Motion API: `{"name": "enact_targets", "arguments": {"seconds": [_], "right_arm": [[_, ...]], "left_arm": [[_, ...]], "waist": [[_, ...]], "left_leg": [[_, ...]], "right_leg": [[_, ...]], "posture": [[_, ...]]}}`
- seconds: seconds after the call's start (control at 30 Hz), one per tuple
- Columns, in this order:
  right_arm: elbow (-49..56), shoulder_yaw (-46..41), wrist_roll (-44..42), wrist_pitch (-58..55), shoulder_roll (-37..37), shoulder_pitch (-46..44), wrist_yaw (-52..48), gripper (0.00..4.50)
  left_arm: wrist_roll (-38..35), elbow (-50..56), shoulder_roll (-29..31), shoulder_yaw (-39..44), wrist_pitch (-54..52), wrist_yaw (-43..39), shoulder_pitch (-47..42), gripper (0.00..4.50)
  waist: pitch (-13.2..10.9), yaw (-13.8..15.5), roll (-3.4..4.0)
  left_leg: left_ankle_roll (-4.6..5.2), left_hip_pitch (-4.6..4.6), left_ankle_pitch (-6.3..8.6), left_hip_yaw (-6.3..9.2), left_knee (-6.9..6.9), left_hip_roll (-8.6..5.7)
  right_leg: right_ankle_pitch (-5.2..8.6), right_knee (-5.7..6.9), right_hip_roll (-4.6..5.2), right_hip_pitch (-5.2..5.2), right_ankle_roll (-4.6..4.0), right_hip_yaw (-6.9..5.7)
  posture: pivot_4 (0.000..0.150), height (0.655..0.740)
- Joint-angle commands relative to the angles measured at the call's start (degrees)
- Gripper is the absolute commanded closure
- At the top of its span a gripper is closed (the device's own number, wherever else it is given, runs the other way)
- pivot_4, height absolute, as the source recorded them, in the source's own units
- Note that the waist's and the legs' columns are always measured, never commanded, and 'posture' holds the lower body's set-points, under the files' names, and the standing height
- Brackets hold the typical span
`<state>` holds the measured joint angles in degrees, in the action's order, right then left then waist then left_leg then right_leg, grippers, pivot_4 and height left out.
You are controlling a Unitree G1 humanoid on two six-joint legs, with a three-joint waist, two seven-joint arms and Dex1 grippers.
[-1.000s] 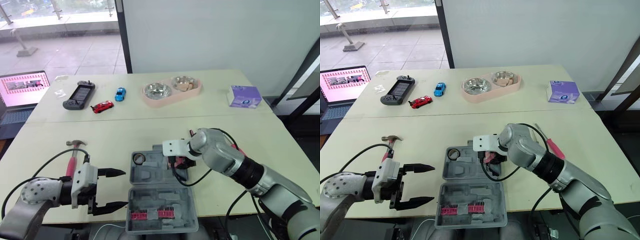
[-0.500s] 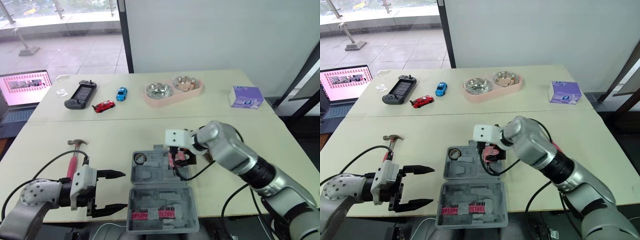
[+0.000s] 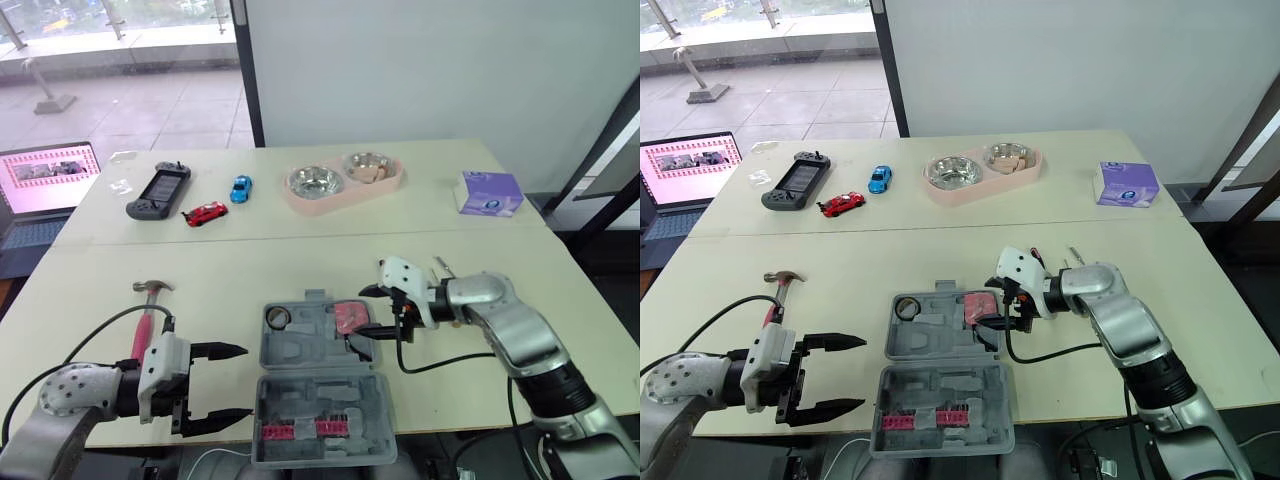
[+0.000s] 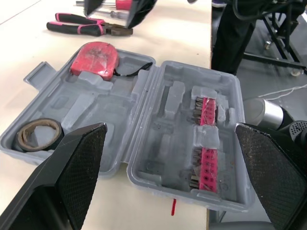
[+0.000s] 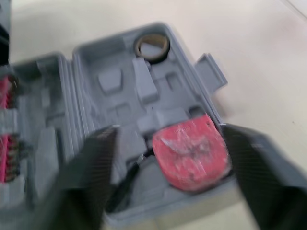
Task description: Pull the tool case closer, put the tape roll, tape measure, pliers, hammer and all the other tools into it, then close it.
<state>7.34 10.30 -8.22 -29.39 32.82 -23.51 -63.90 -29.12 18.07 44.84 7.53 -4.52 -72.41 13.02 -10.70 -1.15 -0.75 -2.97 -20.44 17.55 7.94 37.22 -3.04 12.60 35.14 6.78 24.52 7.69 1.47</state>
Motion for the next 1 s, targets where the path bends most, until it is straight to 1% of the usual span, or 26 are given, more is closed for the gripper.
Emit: {"name": "enact_targets", "arguments": {"seconds": [0.03,0.1,0.57,0.63,0.77,0.8,0.9,1.0], "right_arm": [[-2.53,-1.07,-0.23,7.53,-1.13,0.09,2.13,2.41],[-4.28,-0.22,0.34,10.07,-0.95,0.42,2.26,2.41],[-14.89,2.26,2.27,16.46,-2.77,1.03,6.47,2.41],[-16.64,2.59,2.71,15.7,-3.27,0.99,7.37,2.41],[-21.32,4.54,6.28,14.27,-2.85,0.56,9.69,2.41],[-21.95,4.49,5.92,12.33,-2.86,0.6,9.67,2.41],[-22.52,5.49,5.63,7.29,-2.58,0.93,8.9,2.41],[-22.86,7.57,7.36,7.22,-1.91,1.99,8.99,2.41]], "left_arm": [[0.06,-0.05,-0.02,0.53,1.12,-0.15,0.23,0.0],[0.14,-0.12,-0.02,0.55,1.31,-0.1,0.29,0.0],[0.0,1.55,0.48,1.1,1.4,0.66,1.72,0.0],[-0.37,2.89,0.8,1.2,0.4,1.29,1.69,0.0],[-1.14,4.8,1.46,1.57,-1.59,2.28,1.24,0.0],[-1.38,5.24,1.64,1.69,-2.24,2.53,0.99,0.0],[-1.89,6.23,2.13,1.94,-3.7,3.08,0.42,0.0],[-2.1,6.77,2.33,2.05,-4.68,3.36,0.01,0.0]], "waist": [[0.0,0.05,0.0],[0.0,0.13,0.0],[0.0,0.14,0.0],[0.0,0.12,0.0],[0.04,0.12,0.0],[0.07,0.13,-0.04],[0.17,0.2,-0.09],[0.46,0.22,-0.23]], "left_leg": [[0.0,-0.01,0.0,0.0,0.01,0.0],[0.0,-0.02,0.0,0.0,0.02,-0.01],[0.0,-0.01,0.0,0.0,0.01,-0.01],[0.0,0.0,0.0,0.0,0.01,-0.01],[0.0,0.08,0.0,0.0,0.02,-0.01],[0.0,0.1,0.0,0.0,0.02,-0.01],[0.0,0.15,0.0,0.01,0.02,-0.02],[0.0,0.18,0.0,0.02,0.02,-0.02]], "right_leg": [[0.0,0.0,0.0,0.0,0.0,0.0],[0.0,0.0,0.01,-0.01,0.0,0.01],[0.0,0.0,0.0,-0.01,0.0,0.01],[0.0,0.0,0.0,-0.01,0.0,0.01],[0.0,0.01,0.0,-0.09,-0.01,0.01],[0.0,0.01,0.0,-0.12,-0.01,0.01],[0.0,0.0,0.0,-0.18,-0.01,0.01],[0.0,-0.01,0.0,-0.23,-0.02,0.01]], "posture": [[0.15,0.736],[0.15,0.736],[0.15,0.736],[0.15,0.736],[0.15,0.736],[0.15,0.736],[0.15,0.736],[0.15,0.736]]}}
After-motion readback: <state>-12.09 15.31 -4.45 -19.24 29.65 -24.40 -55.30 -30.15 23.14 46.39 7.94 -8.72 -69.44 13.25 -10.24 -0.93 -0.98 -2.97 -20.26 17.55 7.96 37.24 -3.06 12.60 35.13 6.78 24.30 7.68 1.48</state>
